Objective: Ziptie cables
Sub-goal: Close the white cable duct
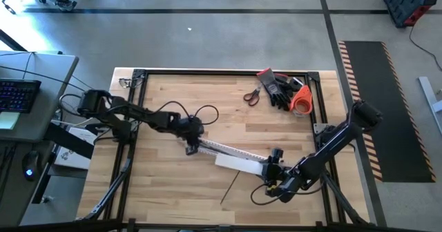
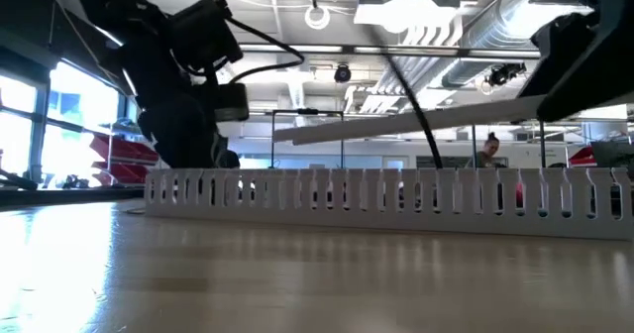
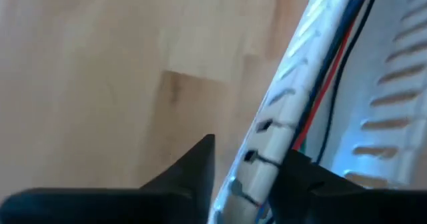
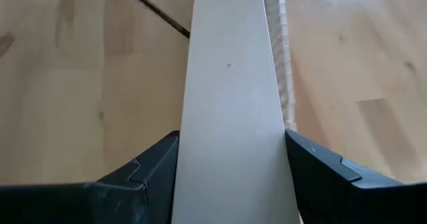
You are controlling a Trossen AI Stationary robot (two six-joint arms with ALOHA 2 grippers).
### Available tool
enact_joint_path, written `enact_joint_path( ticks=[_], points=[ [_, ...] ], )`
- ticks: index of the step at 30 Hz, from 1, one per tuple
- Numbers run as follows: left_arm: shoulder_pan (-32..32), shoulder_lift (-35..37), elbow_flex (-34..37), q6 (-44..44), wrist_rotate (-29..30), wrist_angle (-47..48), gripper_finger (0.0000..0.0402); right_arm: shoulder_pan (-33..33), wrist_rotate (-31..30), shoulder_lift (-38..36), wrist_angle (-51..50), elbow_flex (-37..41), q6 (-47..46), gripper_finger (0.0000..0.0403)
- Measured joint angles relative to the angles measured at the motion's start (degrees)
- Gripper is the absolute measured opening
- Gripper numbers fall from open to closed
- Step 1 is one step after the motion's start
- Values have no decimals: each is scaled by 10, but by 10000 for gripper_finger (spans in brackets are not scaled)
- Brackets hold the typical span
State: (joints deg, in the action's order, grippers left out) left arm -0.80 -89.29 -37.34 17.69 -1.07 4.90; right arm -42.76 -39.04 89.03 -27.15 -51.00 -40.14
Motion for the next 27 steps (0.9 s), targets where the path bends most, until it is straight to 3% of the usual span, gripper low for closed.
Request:
enact_joint_path(
  ticks=[3,6,17,21,27],
  points=[
    [-14,8,0,72,-3,-15,49,10,-1,-25,1,0,30,211],
    [-25,25,0,91,-1,-28,45,30,14,-33,27,0,77,211],
    [-38,111,-12,60,7,16,140,133,117,-32,141,0,246,211],
    [-50,125,-11,51,9,24,144,181,184,-27,171,0,306,211],
    [-100,189,-11,51,98,34,137,279,311,-1,217,0,388,211]
  ],
)
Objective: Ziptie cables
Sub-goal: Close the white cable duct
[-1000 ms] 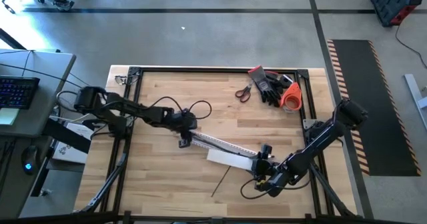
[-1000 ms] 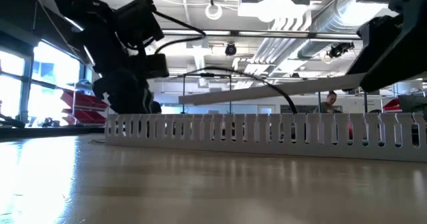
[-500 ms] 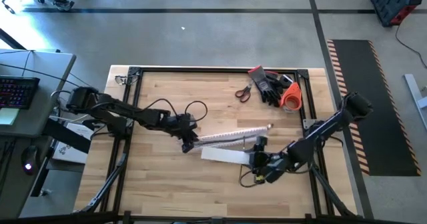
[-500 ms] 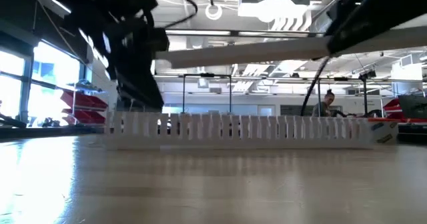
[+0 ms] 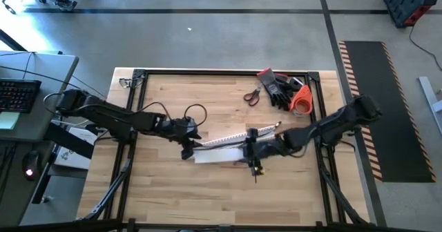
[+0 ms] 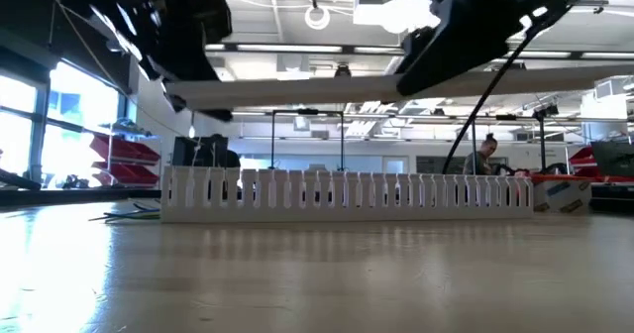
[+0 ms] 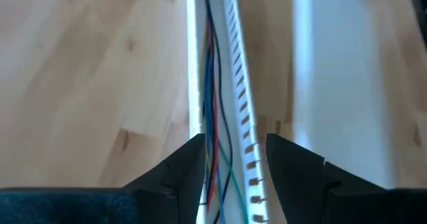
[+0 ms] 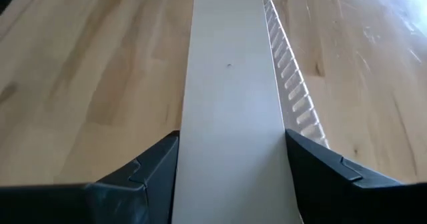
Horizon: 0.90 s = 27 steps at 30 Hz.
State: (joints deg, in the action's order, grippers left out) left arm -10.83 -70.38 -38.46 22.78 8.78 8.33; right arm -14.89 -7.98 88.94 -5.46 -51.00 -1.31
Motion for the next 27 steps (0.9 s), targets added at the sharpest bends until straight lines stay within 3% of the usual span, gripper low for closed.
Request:
enact_joint_path(
  ticks=[7,16,27],
  points=[
    [-76,24,3,37,98,-4,110,66,81,32,33,0,73,211],
    [-125,-38,23,91,163,-57,7,100,120,59,65,0,128,211],
    [-124,-94,23,102,176,-87,2,114,128,74,70,0,148,211]
  ],
)
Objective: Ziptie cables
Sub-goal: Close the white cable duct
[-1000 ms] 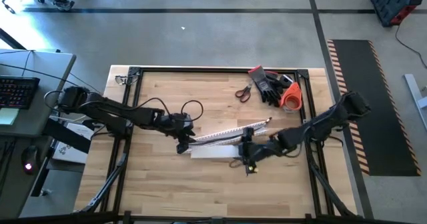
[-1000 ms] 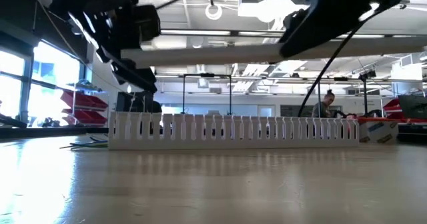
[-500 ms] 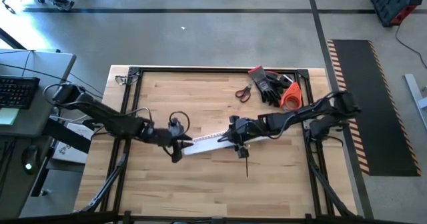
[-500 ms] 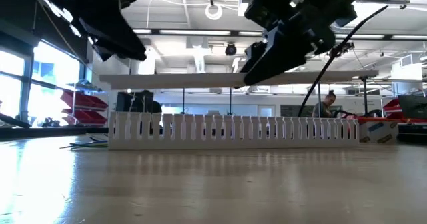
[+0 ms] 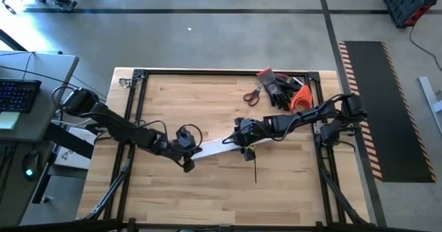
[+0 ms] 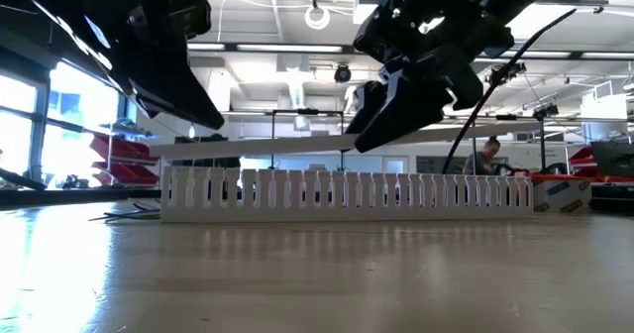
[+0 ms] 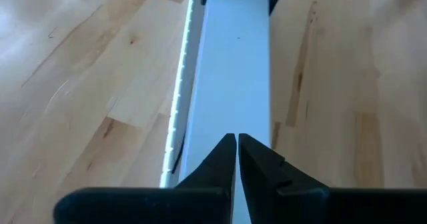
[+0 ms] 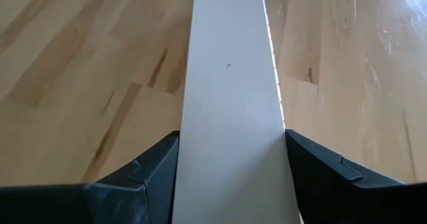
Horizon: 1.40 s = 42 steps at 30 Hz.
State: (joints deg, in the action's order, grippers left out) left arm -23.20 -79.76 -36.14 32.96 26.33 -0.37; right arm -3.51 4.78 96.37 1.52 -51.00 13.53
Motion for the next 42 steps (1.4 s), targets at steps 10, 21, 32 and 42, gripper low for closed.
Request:
enact_joint_path(
  ticks=[10,21,32,42],
  points=[
    [3,-3,0,-2,13,3,0,14,2,8,-1,0,0,211],
    [3,-9,0,0,13,1,0,19,7,19,-6,0,2,211],
    [3,-10,0,3,4,1,0,40,58,11,-28,-16,20,211],
    [3,-10,0,0,1,1,0,40,59,20,-42,-22,33,211]
  ],
)
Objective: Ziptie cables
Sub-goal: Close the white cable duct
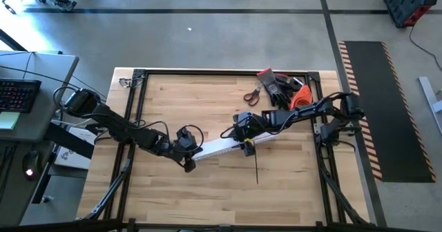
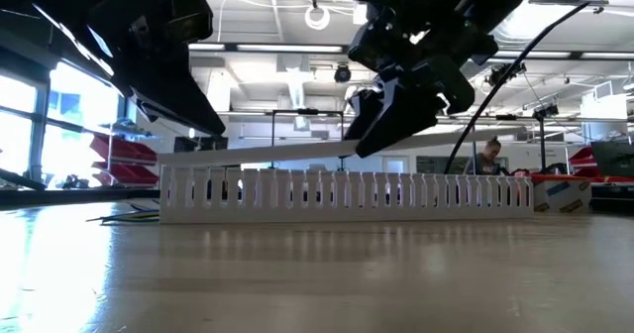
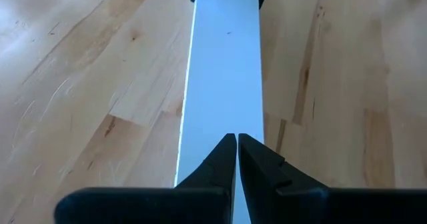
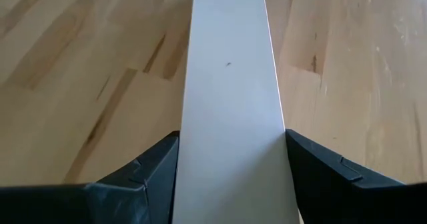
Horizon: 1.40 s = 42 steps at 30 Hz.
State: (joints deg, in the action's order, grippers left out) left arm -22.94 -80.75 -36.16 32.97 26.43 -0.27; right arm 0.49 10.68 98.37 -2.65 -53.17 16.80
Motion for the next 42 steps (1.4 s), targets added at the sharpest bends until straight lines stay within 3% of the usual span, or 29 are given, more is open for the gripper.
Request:
enact_joint_path(
  ticks=[18,30,42],
  points=[
    [0,-7,6,9,-8,-14,0,0,3,2,-1,0,7,211],
    [0,-64,15,15,-14,-55,0,0,5,3,-15,0,9,211],
    [0,-67,14,9,-17,-45,0,-2,5,3,-21,5,-17,211]
  ],
)
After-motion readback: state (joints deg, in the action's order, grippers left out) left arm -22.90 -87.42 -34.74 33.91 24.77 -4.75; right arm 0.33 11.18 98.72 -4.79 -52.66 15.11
